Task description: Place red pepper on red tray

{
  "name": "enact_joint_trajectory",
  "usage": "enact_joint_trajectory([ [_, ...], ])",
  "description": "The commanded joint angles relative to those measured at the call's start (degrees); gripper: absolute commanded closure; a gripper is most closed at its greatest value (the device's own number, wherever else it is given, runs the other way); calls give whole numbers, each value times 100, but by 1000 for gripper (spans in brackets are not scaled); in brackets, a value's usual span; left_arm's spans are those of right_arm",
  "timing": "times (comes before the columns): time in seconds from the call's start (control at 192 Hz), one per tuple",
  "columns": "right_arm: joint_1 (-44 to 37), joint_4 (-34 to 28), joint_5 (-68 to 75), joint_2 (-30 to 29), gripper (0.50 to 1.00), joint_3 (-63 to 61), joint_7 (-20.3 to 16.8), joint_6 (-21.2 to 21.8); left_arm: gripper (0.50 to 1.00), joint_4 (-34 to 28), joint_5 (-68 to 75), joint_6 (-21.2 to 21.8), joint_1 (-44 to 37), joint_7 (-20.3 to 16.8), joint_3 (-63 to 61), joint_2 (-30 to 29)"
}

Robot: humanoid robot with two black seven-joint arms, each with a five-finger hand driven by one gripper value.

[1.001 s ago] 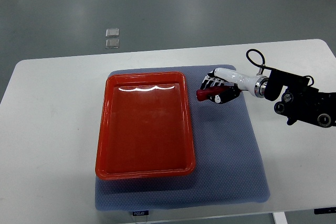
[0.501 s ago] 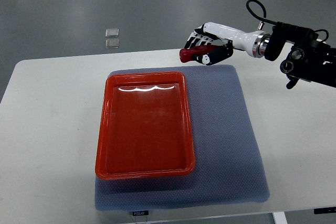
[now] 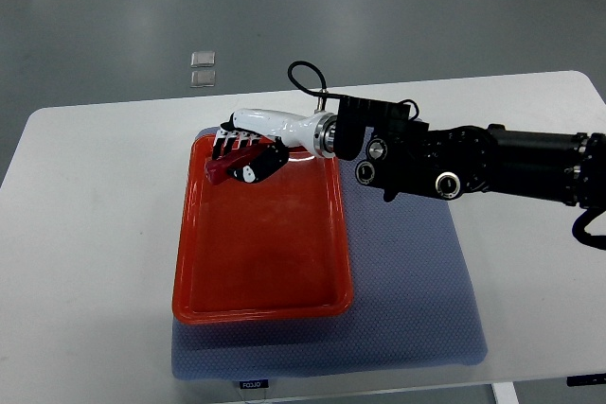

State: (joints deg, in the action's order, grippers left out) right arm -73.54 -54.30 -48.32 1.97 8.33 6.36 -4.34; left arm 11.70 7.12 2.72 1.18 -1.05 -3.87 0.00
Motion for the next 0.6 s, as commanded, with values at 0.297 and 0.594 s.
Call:
enact_joint_trajectory([
  [0.297,657,676,-90,-197,1000,117,15,-67,500,-1,0,0,-4,-1,0,0],
  [0.594,815,693,-90,-197,906,117,41,-207,500,-1,0,0,-4,-1,0,0],
])
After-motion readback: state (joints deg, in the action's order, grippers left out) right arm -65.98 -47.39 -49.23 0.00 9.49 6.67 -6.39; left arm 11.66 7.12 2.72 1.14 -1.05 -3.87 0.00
